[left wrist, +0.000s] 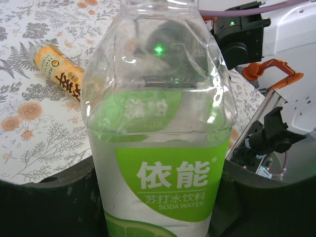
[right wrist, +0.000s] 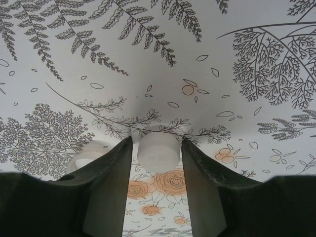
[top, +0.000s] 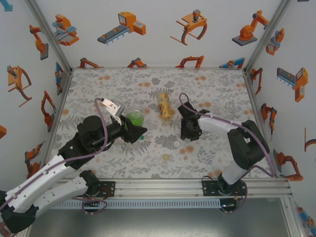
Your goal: Screw on the bottle caps
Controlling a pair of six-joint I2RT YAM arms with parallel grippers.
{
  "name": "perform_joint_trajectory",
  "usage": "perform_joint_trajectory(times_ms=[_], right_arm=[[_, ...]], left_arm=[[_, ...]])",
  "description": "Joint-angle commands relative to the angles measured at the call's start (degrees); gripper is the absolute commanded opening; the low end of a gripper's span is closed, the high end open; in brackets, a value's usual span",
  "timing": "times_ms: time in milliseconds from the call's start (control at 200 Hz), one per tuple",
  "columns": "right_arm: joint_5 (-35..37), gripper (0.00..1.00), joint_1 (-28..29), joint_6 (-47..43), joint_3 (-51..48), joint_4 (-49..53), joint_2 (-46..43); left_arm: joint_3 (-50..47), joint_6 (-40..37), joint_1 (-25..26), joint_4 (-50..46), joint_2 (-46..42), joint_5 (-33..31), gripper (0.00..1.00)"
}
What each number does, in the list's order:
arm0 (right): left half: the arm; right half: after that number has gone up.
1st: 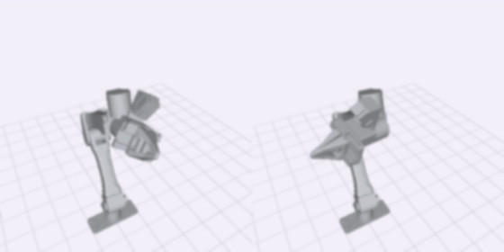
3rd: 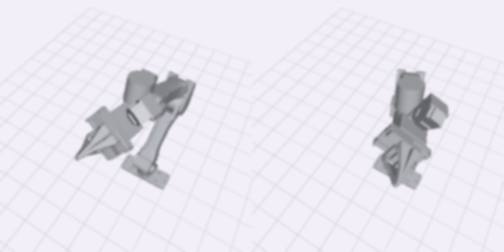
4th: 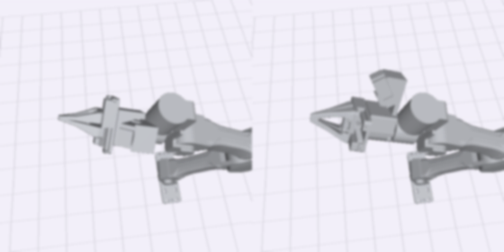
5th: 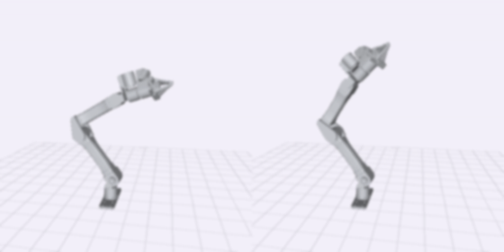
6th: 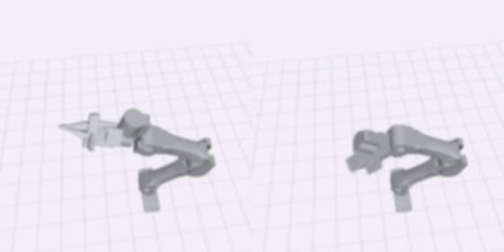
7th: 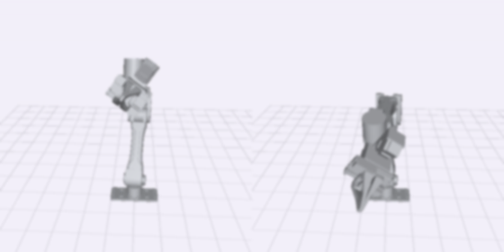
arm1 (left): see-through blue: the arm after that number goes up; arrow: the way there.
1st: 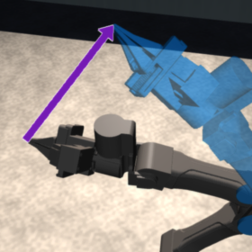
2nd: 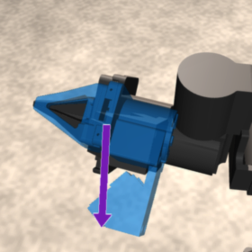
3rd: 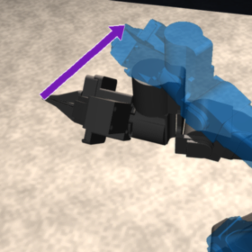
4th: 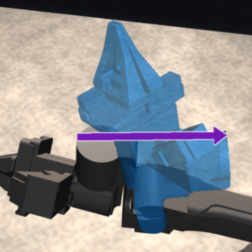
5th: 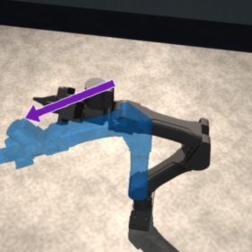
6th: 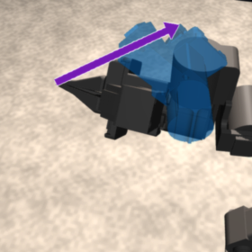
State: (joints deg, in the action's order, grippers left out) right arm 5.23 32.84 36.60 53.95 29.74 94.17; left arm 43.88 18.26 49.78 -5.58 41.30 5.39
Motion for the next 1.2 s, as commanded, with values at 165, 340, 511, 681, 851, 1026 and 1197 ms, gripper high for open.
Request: perform_joint_trajectory(times_ms=[165,340,511,681,851,1026,1197], right_arm=[[0.1,0.43,0.5,0.7,1.3,2.8,1.5],[0.4,0.43,0.7,0.7,1.8,3.8,1.8],[0.6,0.42,0.9,0.7,1.6,4.1,1.6],[0.6,0.40,0.9,0.7,1.5,4.1,1.6],[0.3,0.38,0.9,0.6,1.8,4.3,1.8],[0.3,0.31,0.9,0.6,2.3,4.8,1.5],[0.4,0.23,0.9,-1.2,3.5,7.0,-2.0]], left_arm=[[0.6,0.1,-0.4,2.3,-1.0,-0.2,0.00],[0.3,0.2,-0.4,2.5,-0.9,-0.4,0.00],[0.3,0.2,-0.4,2.8,-0.6,-0.3,0.00],[0.2,0.1,-0.4,3.0,-0.5,-0.2,0.00],[0.2,0.1,-0.4,2.9,-0.6,-0.3,0.00],[0.2,0.1,-0.5,2.6,-0.5,-0.4,0.00],[0.9,-3.6,-0.4,-0.3,0.5,1.1,0.00]])
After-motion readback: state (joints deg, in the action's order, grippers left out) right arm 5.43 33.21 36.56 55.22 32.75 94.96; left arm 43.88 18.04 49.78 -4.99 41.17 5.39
